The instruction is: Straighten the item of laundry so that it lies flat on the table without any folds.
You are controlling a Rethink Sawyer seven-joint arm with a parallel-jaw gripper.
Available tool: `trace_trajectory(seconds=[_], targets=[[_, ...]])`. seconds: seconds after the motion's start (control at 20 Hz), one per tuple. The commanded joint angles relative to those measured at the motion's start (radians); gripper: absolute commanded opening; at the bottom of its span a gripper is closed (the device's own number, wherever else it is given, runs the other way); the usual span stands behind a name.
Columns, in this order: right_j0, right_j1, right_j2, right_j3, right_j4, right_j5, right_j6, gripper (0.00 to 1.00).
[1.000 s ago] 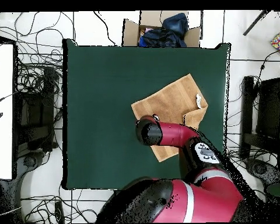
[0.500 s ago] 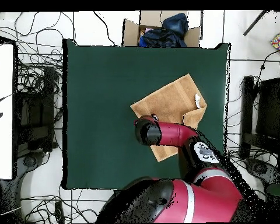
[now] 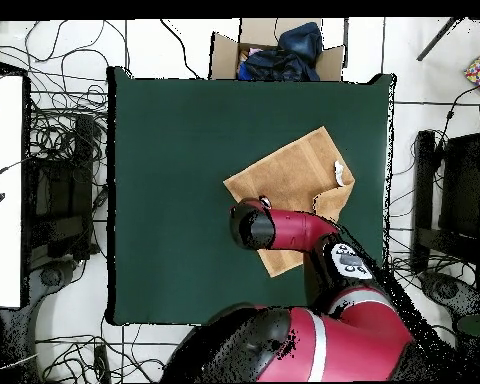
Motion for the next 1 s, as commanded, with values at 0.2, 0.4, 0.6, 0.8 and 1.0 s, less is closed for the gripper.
trace_trajectory(seconds=[0.2, 0.4, 0.6, 0.8, 1.0], targets=[[0.077, 0.067, -0.009, 0.102, 0.004, -0.121, 0.251, 0.00], [0.117, 0.034, -0.017, 0.198, 0.046, -0.155, 0.311, 0.00], [0.144, 0.014, -0.023, 0.255, 0.088, -0.178, 0.334, 0.00], [0.153, 0.008, -0.030, 0.277, 0.117, -0.194, 0.323, 0.00], [0.147, -0.001, -0.032, 0.288, 0.124, -0.193, 0.304, 0.00]])
